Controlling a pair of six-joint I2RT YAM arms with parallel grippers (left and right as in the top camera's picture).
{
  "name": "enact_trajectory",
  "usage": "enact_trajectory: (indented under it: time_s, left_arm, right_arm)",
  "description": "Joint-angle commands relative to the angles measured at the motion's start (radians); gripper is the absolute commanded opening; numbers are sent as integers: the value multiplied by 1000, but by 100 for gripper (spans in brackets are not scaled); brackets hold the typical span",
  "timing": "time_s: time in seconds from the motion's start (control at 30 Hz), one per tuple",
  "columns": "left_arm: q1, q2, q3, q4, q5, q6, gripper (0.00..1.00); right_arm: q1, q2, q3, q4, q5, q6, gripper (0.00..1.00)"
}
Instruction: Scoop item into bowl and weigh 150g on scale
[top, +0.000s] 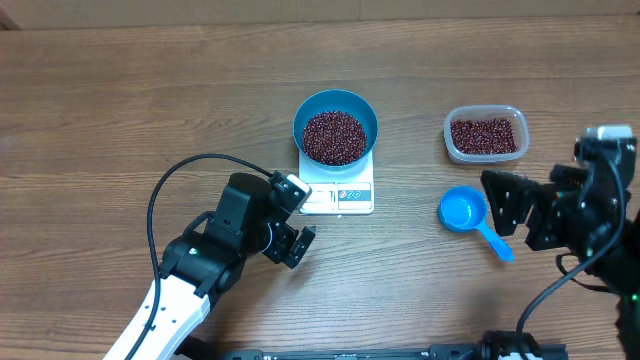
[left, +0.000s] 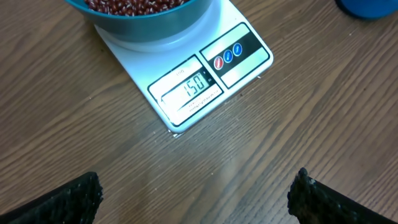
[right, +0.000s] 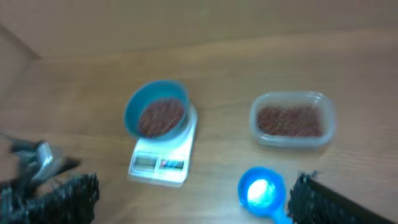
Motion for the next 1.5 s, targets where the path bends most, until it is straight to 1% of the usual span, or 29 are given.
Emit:
enact_trajectory:
  time_s: [0.0,0.03,0.07,0.23,0.33,0.5,0.63,0.7,0.77,0.87,1.1,1.47]
  left_arm:
    - [-2,5,-3,3,-7,-17,100]
    - [-2,5,-3,3,-7,-17,100]
    - [-2,5,-3,3,-7,-17,100]
    - [-2,5,-3,3,-6,-17,99]
    - [-2,5,-3,3,-7,-17,99]
    - [-2,5,-3,3,-6,-17,100]
    - [-2,5,-3,3,-7,-17,100]
    - [-2,5,-3,3,-7,-17,100]
    - [-2,5,-3,3,-7,-17,100]
    - [-2,5,-3,3,-7,-17,100]
    - [-2,5,-3,3,-7,-17,100]
    - [-2,5,-3,3,-7,-17,100]
  right_arm:
    - [7,-85,-145,116,77,-5,100]
    - [7,-130,-216,192,79,-5,100]
    - [7,-146,-244,219,79,-5,100]
    - [7,-323,-549,508,75,-4,100]
    - [8,-409,-697,643,75,-4,100]
    - [50,-563,-974,889,79,-5,100]
    - [93,-638,-1151,1094,96,-4,100]
    - [114,-672,-1220,1167,108,-4,100]
    - [133,-709,-1273,1194,123,-4,100]
    - [148,-753,-1317,1192,133,-5,100]
    - [149,-827,-1389,1194,140,-4,100]
    - [149,-866,-1465,1176,141,-4,100]
